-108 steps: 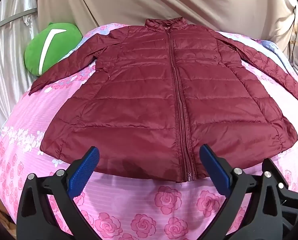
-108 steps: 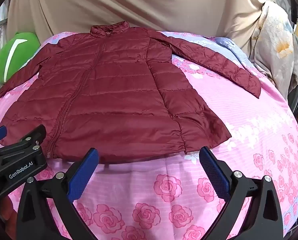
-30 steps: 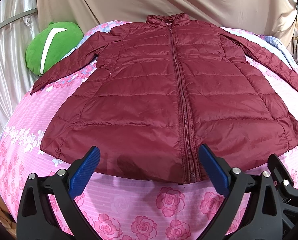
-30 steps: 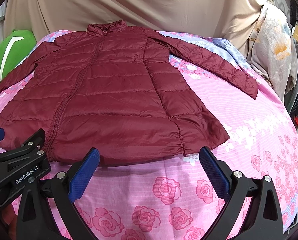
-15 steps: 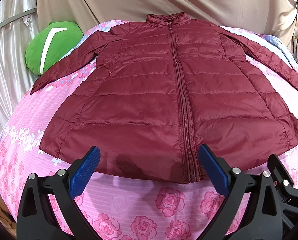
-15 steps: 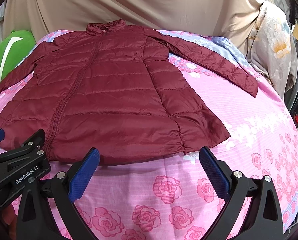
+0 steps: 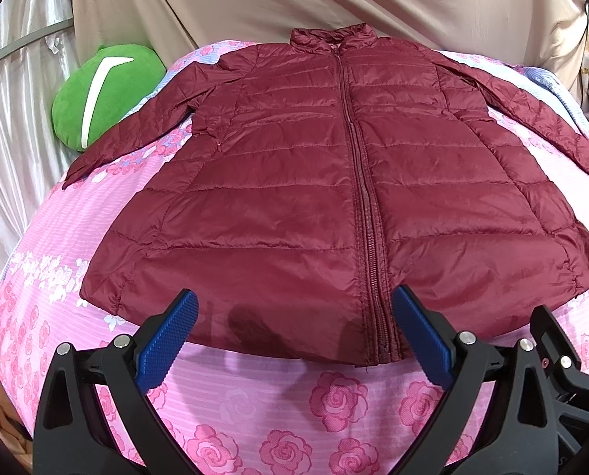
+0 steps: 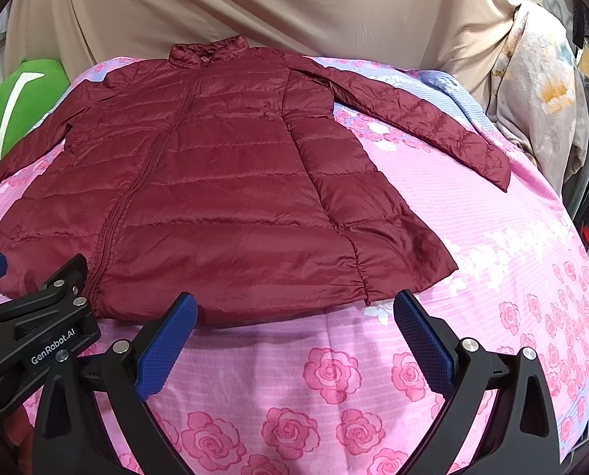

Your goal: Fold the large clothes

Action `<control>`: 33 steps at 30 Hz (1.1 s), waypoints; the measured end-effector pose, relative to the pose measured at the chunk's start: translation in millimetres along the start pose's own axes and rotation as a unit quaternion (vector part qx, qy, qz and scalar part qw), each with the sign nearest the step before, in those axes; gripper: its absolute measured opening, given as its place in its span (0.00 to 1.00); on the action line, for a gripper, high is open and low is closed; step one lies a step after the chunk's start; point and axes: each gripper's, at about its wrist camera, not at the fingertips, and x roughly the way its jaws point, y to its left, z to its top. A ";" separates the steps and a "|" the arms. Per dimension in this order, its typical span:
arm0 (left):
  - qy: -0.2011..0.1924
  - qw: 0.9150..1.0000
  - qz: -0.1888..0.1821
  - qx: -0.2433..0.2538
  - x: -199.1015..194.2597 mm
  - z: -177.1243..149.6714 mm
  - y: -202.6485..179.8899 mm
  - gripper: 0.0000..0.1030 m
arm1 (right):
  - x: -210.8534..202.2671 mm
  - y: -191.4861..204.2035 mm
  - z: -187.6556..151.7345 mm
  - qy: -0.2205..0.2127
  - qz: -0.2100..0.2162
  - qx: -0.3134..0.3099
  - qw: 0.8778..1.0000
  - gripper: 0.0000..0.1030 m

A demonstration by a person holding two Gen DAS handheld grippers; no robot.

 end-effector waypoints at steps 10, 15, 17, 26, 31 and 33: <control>0.020 0.997 -0.049 -0.051 26.0 28.1 41.6 0.94 | 58.6 -123.8 37.8 0.047 0.017 0.134 0.990 0.95; 0.028 0.995 -0.037 -0.089 50.0 50.3 82.3 0.94 | 102.4 -236.9 72.0 0.052 -0.016 0.223 0.973 0.95; 0.023 0.994 -0.025 -0.104 56.1 57.8 97.4 0.94 | 126.2 -280.1 82.3 0.061 -0.029 0.256 0.964 0.95; 0.033 0.988 0.001 -0.151 84.4 80.7 136.9 0.94 | 204.9 -382.5 114.5 0.053 -0.054 0.355 0.932 0.78; 0.038 0.988 -0.013 -0.148 98.8 94.6 137.0 0.93 | 226.7 -385.4 149.5 0.044 -0.034 0.373 0.926 0.08; 0.038 0.989 -0.023 -0.140 103.4 101.3 133.1 0.93 | 227.9 -374.4 181.6 0.027 -0.019 0.368 0.929 0.05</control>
